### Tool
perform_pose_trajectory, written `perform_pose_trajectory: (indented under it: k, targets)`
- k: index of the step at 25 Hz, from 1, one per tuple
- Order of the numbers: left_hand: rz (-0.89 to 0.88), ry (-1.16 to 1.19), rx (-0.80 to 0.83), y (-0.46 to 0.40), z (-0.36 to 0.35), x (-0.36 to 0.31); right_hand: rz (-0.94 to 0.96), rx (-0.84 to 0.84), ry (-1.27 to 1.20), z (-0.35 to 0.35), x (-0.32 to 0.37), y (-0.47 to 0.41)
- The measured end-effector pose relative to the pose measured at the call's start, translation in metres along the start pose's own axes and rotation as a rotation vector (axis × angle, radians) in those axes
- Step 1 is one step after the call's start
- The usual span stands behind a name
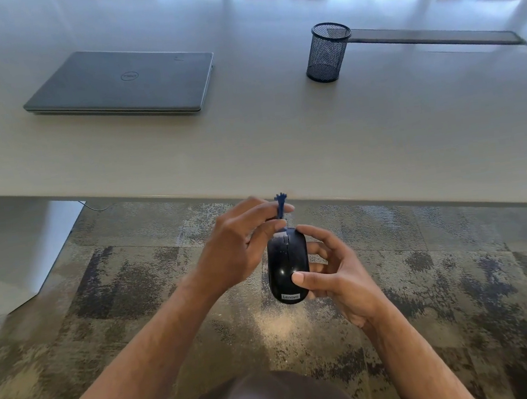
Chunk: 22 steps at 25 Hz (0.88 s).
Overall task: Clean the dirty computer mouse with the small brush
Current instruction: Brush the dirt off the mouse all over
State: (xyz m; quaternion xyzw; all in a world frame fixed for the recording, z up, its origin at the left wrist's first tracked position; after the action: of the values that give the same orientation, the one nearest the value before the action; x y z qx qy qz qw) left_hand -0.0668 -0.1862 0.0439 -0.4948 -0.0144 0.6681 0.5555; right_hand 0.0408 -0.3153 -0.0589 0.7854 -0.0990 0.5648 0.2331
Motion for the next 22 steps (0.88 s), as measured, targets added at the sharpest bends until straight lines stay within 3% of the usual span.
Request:
perform_pose_trajectory:
  k: [4, 22]
  targets:
    - [-0.065, 0.034, 0.061, -0.001, -0.01, -0.007, 0.002, 0.006, -0.001, -0.001, 0.0, -0.001]
    - [0.051, -0.022, 0.045, 0.0, -0.002, 0.015, -0.013, 0.012, 0.009, 0.002, -0.004, -0.002]
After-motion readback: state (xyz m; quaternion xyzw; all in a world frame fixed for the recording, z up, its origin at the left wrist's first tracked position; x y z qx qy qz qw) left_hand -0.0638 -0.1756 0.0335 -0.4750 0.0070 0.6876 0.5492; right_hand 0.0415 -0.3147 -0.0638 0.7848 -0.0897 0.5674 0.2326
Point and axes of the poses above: each hand's wrist, its own y-axis away from the middle knuckle, its own z-axis out of the back of the hand, x = y × z, the point moved 7 cm from there along -y, towards the middle knuckle, and after that the axes turned 1 degree about -x, right-handed, at the moved point
